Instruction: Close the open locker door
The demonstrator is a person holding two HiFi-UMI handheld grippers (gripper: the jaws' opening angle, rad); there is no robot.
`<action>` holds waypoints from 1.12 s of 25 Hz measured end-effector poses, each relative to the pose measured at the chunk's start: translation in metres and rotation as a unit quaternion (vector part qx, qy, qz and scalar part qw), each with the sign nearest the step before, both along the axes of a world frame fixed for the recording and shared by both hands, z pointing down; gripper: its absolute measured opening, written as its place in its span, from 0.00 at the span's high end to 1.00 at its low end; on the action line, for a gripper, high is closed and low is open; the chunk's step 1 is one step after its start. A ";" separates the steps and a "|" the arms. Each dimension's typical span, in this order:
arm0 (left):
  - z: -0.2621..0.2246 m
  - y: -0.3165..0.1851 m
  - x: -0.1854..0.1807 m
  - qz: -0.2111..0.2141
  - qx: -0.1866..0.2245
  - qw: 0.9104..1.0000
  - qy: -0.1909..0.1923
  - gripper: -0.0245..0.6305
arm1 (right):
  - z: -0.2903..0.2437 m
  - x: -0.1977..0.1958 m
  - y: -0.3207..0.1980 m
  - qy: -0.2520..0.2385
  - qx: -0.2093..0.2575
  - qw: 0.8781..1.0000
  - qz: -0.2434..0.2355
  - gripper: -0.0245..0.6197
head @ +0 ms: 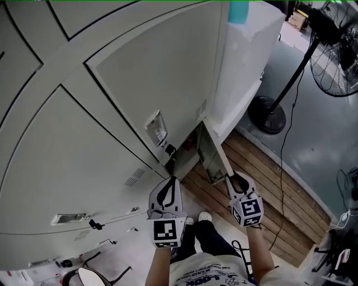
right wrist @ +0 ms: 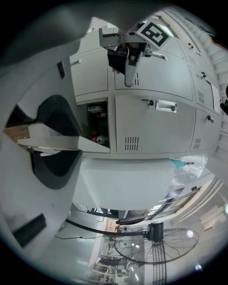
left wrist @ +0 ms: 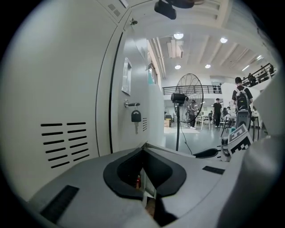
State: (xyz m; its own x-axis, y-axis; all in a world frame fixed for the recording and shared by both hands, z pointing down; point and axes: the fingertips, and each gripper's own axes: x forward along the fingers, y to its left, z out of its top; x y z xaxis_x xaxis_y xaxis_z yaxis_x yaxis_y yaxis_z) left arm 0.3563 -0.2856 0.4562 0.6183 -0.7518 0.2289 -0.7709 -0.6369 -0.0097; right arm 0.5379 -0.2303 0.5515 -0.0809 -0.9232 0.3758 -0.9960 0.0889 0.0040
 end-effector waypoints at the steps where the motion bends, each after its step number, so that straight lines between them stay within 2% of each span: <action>1: -0.001 0.000 -0.004 -0.003 0.001 1.000 0.001 0.96 | 0.000 -0.006 -0.001 0.001 -0.001 1.000 -0.006 0.81; 9: -0.004 0.000 -0.033 -0.031 0.004 1.000 0.005 0.96 | -0.001 -0.058 -0.009 -0.002 0.000 0.999 -0.054 0.79; 24: -0.007 0.003 -0.097 -0.104 0.005 0.995 0.003 0.96 | -0.001 -0.117 -0.038 -0.001 0.009 0.996 -0.088 0.75; 28: -0.008 0.004 -0.111 -0.123 0.006 0.992 0.003 0.96 | -0.001 -0.134 -0.049 0.012 0.015 0.995 -0.100 0.75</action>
State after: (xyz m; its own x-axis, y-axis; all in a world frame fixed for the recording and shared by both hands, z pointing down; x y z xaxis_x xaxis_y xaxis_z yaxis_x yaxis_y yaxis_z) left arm 0.2450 -0.2816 0.4483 0.4165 -0.8831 0.2161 -0.9033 -0.4289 -0.0119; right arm 0.4040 -0.2790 0.5501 -0.2546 -0.9003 0.3530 -0.9582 0.2841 0.0336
